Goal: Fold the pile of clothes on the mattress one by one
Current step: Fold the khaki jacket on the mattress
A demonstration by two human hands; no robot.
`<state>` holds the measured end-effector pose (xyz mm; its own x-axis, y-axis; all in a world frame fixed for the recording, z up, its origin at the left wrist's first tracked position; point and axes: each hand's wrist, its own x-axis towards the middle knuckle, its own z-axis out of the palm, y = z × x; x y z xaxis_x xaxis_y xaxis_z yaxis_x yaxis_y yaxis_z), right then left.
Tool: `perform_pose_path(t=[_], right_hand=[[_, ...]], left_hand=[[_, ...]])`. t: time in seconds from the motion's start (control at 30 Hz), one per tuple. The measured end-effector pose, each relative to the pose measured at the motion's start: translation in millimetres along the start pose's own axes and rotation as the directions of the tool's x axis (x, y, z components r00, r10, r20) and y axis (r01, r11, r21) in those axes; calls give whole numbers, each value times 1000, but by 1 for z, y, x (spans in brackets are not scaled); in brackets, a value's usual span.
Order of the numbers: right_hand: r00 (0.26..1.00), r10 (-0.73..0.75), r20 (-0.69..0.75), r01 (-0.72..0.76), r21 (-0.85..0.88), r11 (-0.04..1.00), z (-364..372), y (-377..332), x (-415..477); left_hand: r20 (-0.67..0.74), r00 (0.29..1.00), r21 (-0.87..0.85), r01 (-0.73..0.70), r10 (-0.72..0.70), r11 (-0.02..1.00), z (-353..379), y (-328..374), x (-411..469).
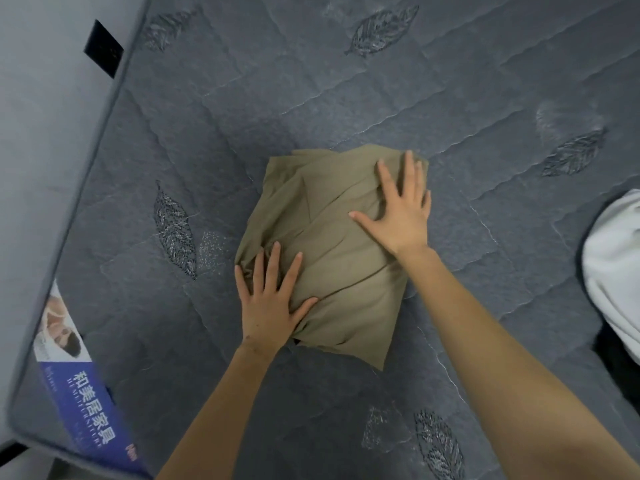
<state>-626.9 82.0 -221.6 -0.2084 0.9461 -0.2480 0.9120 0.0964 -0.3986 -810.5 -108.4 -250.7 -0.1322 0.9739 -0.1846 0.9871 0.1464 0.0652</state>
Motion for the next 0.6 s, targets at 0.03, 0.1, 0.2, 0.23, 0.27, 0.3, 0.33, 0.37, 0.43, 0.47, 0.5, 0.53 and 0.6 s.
perform_pose_path(t=[0.03,0.1,0.2,0.23,0.27,0.3,0.33,0.37,0.43,0.47,0.5,0.53,0.6], right_hand=[[993,81,-82,-70,127,989,-1,3,-4],[949,312,-48,-262,432,863,1,11,-9],[895,426,132,-385,713,586,3,16,-12],[883,441,164,-401,753,522,0,16,-14],[870,458,180,-410,780,473,-4,14,-18],[861,475,182,-409,804,433,-7,12,-23],[850,494,181,-402,829,388,-11,11,-31],[838,516,179,-391,856,339,-16,10,-41],[807,560,187,-381,890,251,-22,12,-68],[786,583,206,-388,898,206,-24,14,-84],[757,608,238,-403,903,147,-25,17,-101],[726,629,279,-415,907,77,-26,20,-120],[656,663,360,-461,887,-25,-23,24,-161]], left_hand=[[-43,999,-13,21,-22,1000,-2,2,-5],[-81,995,-47,48,-51,998,-4,6,-17],[-61,998,-90,29,-35,996,-4,16,-27],[-66,997,-106,21,-28,994,-5,19,-26],[-77,997,-119,12,-21,993,-7,23,-23],[-90,996,-130,2,-14,992,-10,27,-20],[-97,995,-139,-8,-5,990,-13,32,-18],[-100,995,-149,-17,2,989,-17,38,-16],[-79,997,-181,-38,24,983,-25,49,-16],[-55,997,-198,-55,45,979,-29,55,-18],[-28,997,-210,-74,70,975,-32,61,-22],[4,996,-221,-91,94,971,-35,67,-27],[71,990,-240,-104,124,965,-38,77,-41]])
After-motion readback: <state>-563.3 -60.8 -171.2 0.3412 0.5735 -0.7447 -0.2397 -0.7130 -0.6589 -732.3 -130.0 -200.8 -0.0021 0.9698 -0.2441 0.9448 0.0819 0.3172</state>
